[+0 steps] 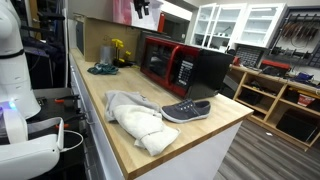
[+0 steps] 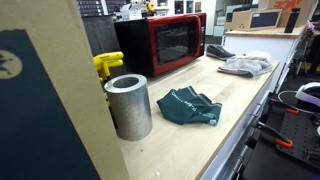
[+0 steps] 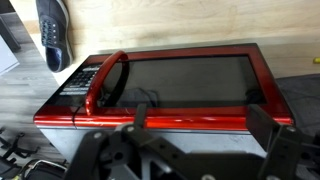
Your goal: Close the microwave door
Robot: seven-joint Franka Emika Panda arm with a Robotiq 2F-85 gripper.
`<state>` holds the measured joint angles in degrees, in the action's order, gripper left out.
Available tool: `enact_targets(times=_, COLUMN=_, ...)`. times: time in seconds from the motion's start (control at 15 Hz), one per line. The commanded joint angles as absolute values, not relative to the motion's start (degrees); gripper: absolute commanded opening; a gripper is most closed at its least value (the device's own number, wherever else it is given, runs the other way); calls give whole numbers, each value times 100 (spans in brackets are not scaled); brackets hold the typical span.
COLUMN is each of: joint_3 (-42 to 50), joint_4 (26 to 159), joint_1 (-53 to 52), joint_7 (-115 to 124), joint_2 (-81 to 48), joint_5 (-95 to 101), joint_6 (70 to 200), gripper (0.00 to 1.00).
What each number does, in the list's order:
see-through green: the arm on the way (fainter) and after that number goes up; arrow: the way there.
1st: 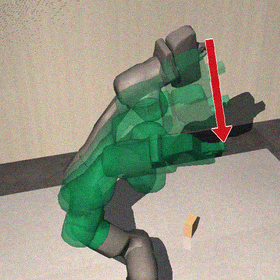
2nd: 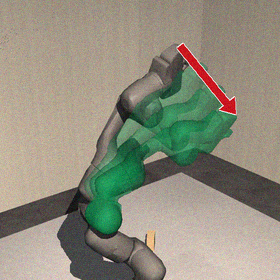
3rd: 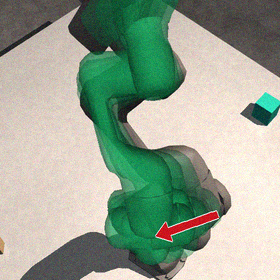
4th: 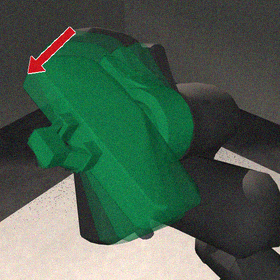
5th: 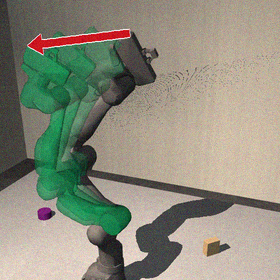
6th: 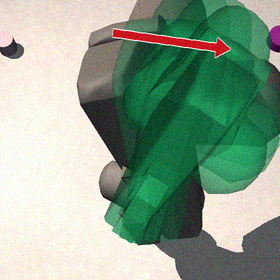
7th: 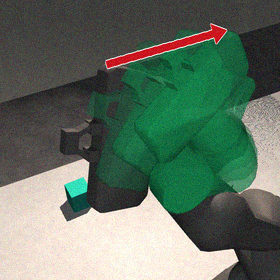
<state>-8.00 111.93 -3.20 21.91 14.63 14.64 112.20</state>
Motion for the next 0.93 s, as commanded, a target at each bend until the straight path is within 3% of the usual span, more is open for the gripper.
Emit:
enact_targets(times=0.0, joint_3=-892, joint_4=11241, joint_1=-327, joint_7=2305, joint_2=1618, joint_5=1401, joint_6=11152, gripper=100)
enact_targets(times=0.87, joint_3=-911, joint_4=11208, joint_1=-354, joint_7=2181, joint_2=1543, joint_5=1338, joint_6=11208, gripper=100)
